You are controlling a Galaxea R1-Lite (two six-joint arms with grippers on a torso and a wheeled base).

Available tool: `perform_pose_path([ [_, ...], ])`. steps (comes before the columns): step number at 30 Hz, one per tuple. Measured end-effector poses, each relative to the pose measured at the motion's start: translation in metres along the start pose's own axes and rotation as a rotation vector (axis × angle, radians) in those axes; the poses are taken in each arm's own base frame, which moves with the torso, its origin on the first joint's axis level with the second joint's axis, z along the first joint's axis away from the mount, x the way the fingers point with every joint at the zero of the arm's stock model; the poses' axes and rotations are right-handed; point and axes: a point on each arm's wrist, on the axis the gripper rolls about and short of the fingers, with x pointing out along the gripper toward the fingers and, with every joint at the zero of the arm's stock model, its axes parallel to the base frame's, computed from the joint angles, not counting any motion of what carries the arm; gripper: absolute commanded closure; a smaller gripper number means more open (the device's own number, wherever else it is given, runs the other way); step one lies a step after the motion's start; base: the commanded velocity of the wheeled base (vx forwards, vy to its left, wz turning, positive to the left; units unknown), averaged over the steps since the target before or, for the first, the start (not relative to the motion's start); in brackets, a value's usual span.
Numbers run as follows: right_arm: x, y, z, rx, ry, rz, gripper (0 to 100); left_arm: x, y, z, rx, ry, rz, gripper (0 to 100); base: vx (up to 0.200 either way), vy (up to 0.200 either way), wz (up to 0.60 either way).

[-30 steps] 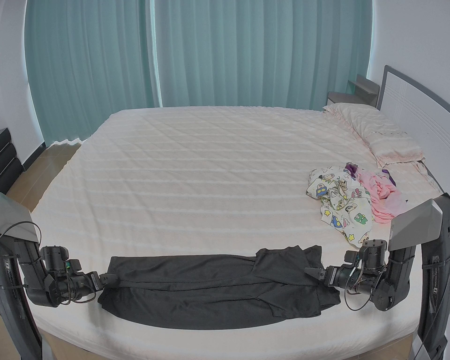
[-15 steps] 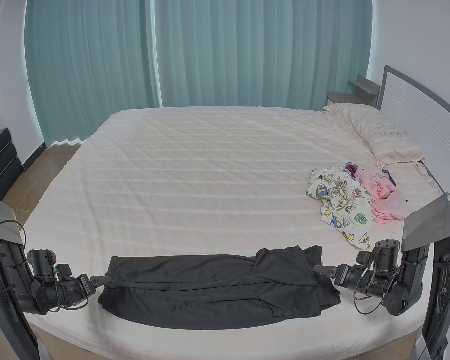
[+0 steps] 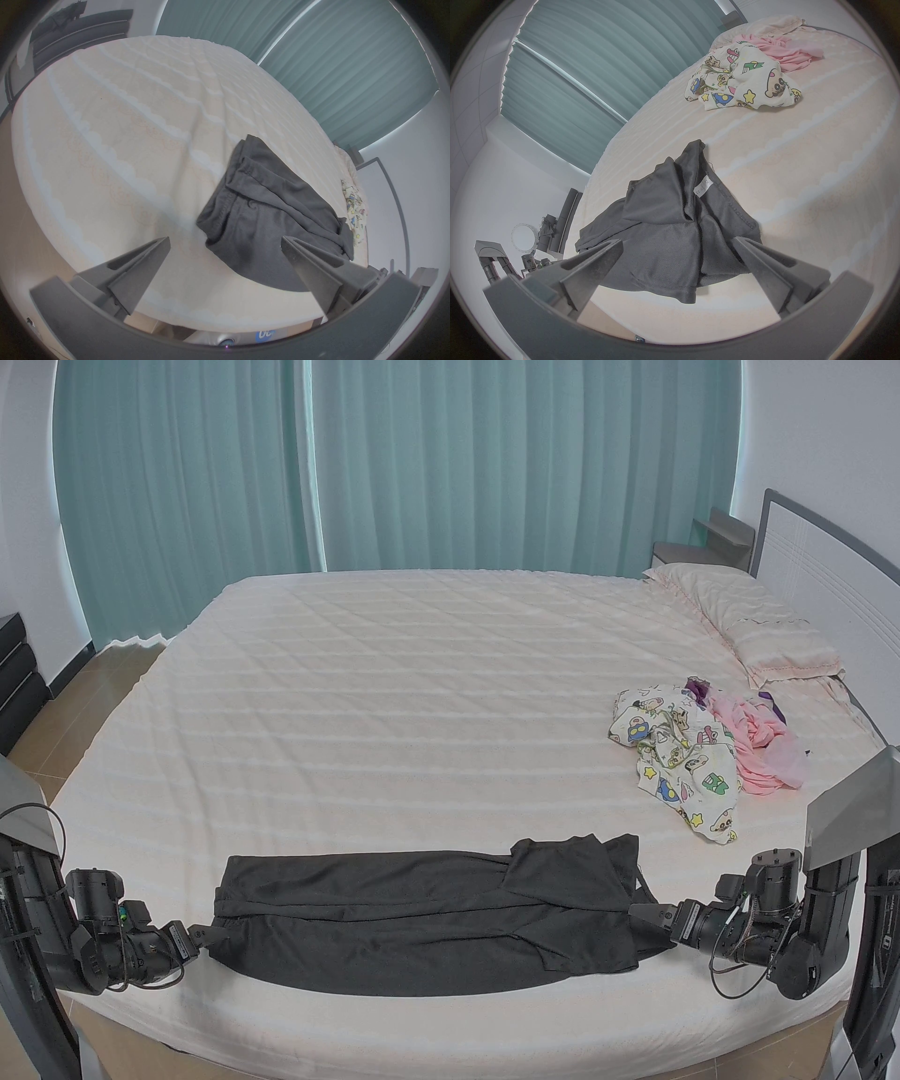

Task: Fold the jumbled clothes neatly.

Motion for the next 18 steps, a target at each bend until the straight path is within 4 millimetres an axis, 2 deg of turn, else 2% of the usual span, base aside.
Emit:
perform_pose_path([
  [11,0.001,0.000,0.000,0.000,-0.001,-0.001,0,0.025,-0.017,0.001,-0.046,-0.059,0.071,0,0.000,0.000,0.00],
  [12,0.002,0.000,0.000,0.000,-0.001,-0.001,0,0.026,-0.018,0.001,-0.042,-0.062,0.071,100,0.000,0.000,0.00],
  [18,0.003,-0.001,0.000,0.000,0.000,-0.002,0,0.031,-0.019,-0.003,-0.025,-0.084,0.117,100,0.000,0.000,0.00],
])
